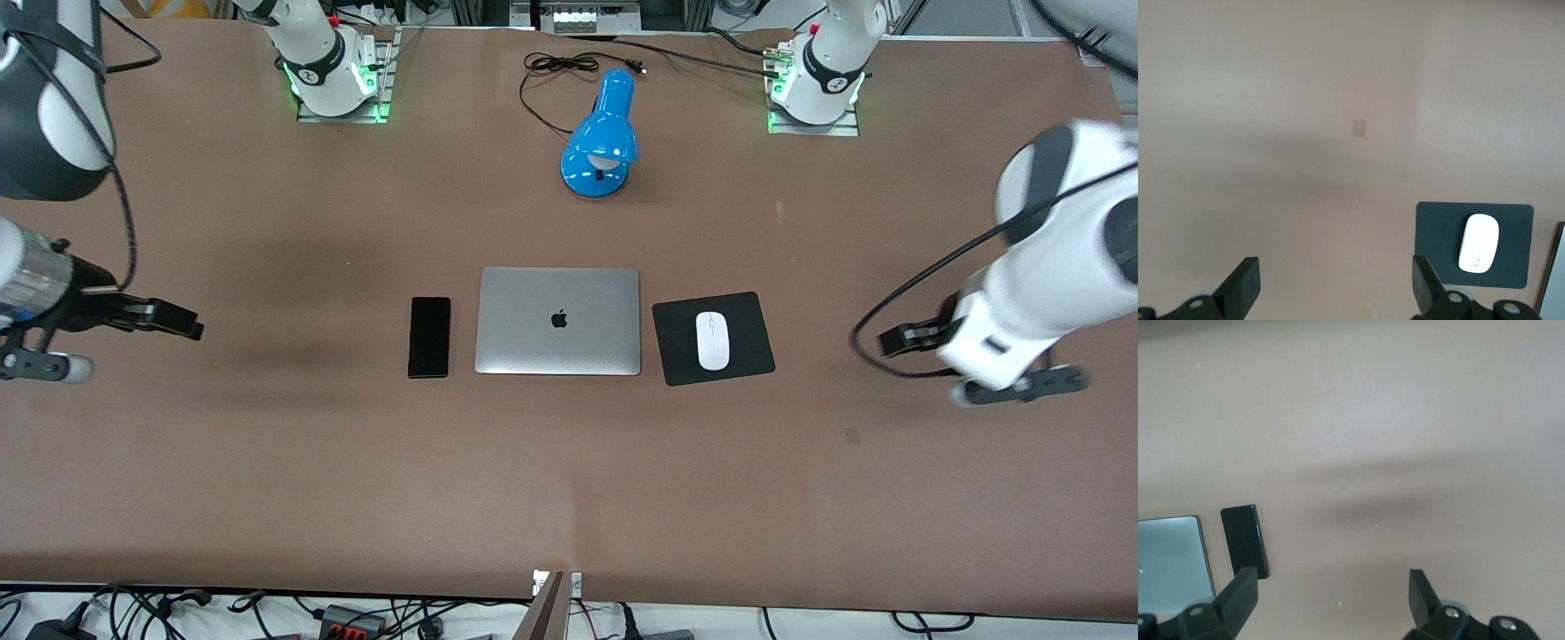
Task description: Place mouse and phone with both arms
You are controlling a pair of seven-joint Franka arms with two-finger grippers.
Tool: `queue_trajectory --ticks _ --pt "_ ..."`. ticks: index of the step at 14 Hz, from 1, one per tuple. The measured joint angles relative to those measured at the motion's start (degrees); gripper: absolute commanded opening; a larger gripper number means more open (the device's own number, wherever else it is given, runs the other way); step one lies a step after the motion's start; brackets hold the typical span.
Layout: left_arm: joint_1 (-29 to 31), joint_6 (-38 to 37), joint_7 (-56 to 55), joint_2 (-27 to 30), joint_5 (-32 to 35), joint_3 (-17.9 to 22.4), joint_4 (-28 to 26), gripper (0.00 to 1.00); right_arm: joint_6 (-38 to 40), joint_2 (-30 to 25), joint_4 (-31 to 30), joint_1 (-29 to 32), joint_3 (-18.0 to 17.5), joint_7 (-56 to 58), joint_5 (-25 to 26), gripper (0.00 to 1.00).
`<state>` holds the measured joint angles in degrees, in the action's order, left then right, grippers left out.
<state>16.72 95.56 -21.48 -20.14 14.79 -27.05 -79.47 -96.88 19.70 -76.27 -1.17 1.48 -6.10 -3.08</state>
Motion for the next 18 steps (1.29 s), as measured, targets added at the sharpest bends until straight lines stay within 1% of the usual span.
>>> queue_trajectory --ticks 2,5,9,10,11,12,13,14,16,18 --pt "0.70 -3.33 0.71 3.38 -1.67 -0.80 -0.10 1.00 0.08 -1.56 0.76 0.89 -0.03 2.01 0.31 1.00" --pt "0.50 -7.42 4.16 5.50 -5.82 -2.77 -0.78 1.00 0.68 -4.06 0.79 2.47 -0.05 5.44 2.64 1.00" --pt "0.74 -8.16 5.17 7.69 -8.47 -2.87 -2.58 1.00 1.28 -4.46 0.09 2.61 -0.11 6.72 3.34 1.00" --pt "-0.02 -7.81 5.48 7.99 -8.58 -1.68 -2.64 1.00 1.15 -4.80 -0.75 2.65 -0.11 7.17 3.35 1.00" --pt "-3.12 -7.50 5.97 8.35 -8.94 2.19 -2.66 1.00 0.59 -5.70 -2.39 2.69 -0.11 7.35 3.37 1.00" --pt "-7.69 -7.36 6.27 8.66 -9.77 7.57 -2.69 1.00 -0.52 -7.11 -4.87 2.70 -0.11 7.47 3.39 1.00" --pt "-11.67 -7.20 6.38 9.02 -10.79 11.98 -2.94 1.00 -1.77 -8.93 -7.84 2.70 -0.11 7.70 3.40 1.00" --pt "-13.83 -6.53 6.38 9.75 -11.29 14.10 -3.90 1.00 -2.79 -10.96 -10.97 2.71 -0.11 8.30 3.41 1.00" --pt "-14.99 -2.82 6.39 12.67 -11.59 15.26 -8.45 1.00 -3.78 -14.73 -16.10 2.71 -0.11 9.07 3.42 1.00" --pt "-14.99 -0.60 6.47 15.72 -11.86 15.79 -12.84 1.00 -3.68 -17.08 -18.92 2.71 -0.15 9.44 3.42 1.00"
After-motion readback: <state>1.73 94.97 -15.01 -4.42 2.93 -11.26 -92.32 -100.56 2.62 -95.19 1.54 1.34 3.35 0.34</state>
